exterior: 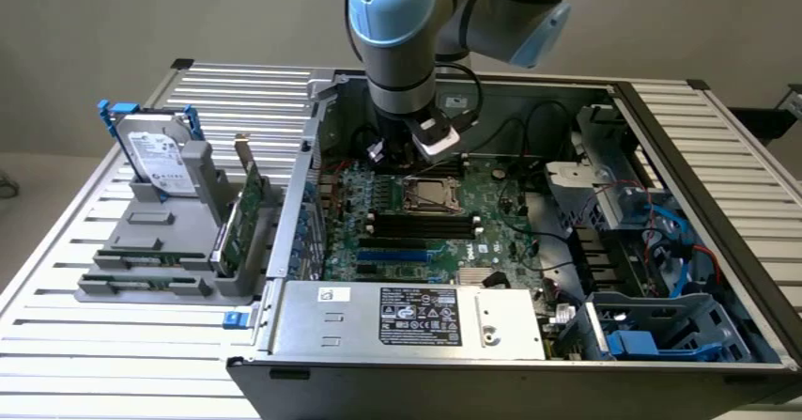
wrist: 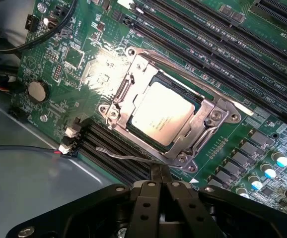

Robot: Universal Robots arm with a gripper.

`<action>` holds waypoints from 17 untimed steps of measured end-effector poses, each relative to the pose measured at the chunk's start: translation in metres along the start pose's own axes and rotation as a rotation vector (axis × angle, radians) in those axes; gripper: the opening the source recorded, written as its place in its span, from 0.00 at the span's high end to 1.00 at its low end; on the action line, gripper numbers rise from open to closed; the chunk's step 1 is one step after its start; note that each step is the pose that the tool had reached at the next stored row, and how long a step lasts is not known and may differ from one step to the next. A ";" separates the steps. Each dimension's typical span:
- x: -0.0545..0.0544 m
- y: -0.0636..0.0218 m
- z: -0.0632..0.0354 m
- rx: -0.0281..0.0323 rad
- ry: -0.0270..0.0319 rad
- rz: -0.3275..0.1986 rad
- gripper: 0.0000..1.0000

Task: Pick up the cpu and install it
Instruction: 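Close the cpu cover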

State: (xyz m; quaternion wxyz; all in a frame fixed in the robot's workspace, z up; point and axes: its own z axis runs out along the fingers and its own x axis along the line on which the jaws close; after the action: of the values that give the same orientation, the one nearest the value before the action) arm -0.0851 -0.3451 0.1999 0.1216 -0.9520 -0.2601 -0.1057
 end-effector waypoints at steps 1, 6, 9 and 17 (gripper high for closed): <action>0.000 0.0001 0.0006 0.0000 0.0000 0.000 0.89; 0.001 0.0010 0.0023 -0.0008 -0.0009 -0.001 0.89; 0.003 0.0022 0.0029 -0.0011 -0.0015 -0.003 0.89; 0.008 0.0054 0.0048 -0.0041 -0.0047 -0.007 0.89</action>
State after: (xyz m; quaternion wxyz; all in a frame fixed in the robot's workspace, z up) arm -0.0749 -0.3445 0.1966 0.1187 -0.9516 -0.2635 -0.1044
